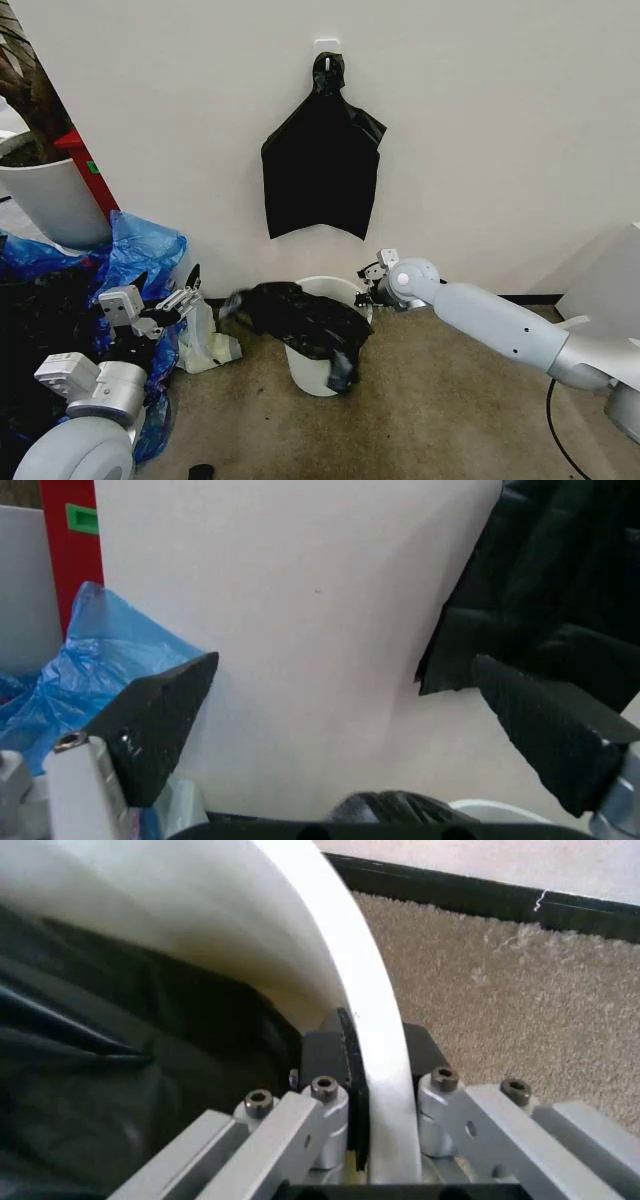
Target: Place the garbage bag over the trash bin.
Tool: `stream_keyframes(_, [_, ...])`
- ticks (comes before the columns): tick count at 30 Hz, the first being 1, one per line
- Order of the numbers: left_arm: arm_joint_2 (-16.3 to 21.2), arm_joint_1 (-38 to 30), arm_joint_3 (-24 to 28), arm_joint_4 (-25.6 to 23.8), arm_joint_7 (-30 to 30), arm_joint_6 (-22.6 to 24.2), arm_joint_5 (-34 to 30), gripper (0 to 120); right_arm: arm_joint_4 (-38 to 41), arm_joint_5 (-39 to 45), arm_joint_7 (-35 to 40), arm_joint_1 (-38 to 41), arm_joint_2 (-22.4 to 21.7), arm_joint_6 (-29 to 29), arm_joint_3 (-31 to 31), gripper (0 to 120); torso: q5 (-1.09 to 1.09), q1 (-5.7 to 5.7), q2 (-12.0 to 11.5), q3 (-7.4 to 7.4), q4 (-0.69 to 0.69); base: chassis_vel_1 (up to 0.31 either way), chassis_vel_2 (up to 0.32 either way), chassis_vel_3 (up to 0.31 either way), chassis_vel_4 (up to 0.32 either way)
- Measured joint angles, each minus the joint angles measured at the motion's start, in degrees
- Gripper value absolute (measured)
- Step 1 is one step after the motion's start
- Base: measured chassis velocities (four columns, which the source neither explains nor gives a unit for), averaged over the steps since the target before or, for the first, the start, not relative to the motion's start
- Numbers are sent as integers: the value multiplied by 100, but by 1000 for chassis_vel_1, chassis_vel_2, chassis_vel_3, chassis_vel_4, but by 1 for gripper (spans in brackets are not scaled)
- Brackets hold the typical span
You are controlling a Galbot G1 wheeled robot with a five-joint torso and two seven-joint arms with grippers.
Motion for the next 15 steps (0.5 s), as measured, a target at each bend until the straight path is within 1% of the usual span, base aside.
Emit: stream_keyframes(15, [2,0,0,1,0,2,0,100,0,9,9,1,1,-1,0,2,0,0,0,0,0,0,0,0,0])
